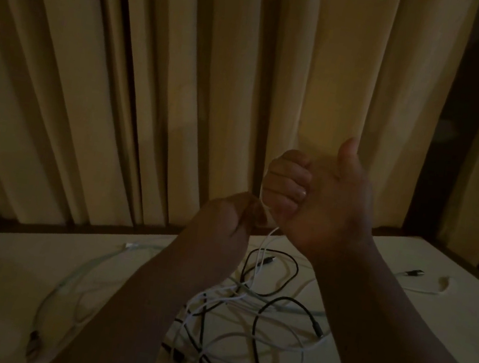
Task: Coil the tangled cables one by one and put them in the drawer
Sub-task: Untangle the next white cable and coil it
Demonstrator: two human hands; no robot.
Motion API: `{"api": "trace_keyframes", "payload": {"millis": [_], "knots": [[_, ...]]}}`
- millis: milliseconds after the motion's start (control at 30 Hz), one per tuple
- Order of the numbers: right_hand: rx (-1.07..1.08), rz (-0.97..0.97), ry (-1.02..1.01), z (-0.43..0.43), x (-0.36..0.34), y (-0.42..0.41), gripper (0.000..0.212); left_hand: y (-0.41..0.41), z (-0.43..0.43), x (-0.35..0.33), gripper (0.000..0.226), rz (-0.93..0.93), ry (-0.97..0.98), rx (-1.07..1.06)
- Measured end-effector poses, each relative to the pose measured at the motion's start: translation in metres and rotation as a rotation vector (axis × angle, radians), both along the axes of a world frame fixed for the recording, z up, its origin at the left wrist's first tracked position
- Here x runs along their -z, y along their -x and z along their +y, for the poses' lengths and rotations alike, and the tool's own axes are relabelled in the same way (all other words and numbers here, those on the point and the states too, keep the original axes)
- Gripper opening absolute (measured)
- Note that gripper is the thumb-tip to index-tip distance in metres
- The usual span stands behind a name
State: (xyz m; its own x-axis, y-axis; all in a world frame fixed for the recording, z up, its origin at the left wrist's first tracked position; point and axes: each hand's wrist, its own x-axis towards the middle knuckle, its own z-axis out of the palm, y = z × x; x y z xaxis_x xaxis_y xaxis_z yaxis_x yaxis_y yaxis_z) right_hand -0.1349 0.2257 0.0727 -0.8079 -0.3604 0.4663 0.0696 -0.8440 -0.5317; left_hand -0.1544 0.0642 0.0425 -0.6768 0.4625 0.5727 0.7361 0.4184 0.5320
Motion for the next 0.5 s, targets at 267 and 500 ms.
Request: {"api": "trace_keyframes", "payload": {"millis": [267, 500], "knots": [[0.379, -0.014, -0.060, -0.007, 0.001, 0.003, 0.076, -0.009, -0.001, -0.002, 0.025, -0.009, 0.216, -0.052], [0.865, -0.186, -0.748, -0.020, 0.008, 0.025, 0.062, -0.005, -0.024, -0.018, 0.016, -0.010, 0.360, -0.139]]}}
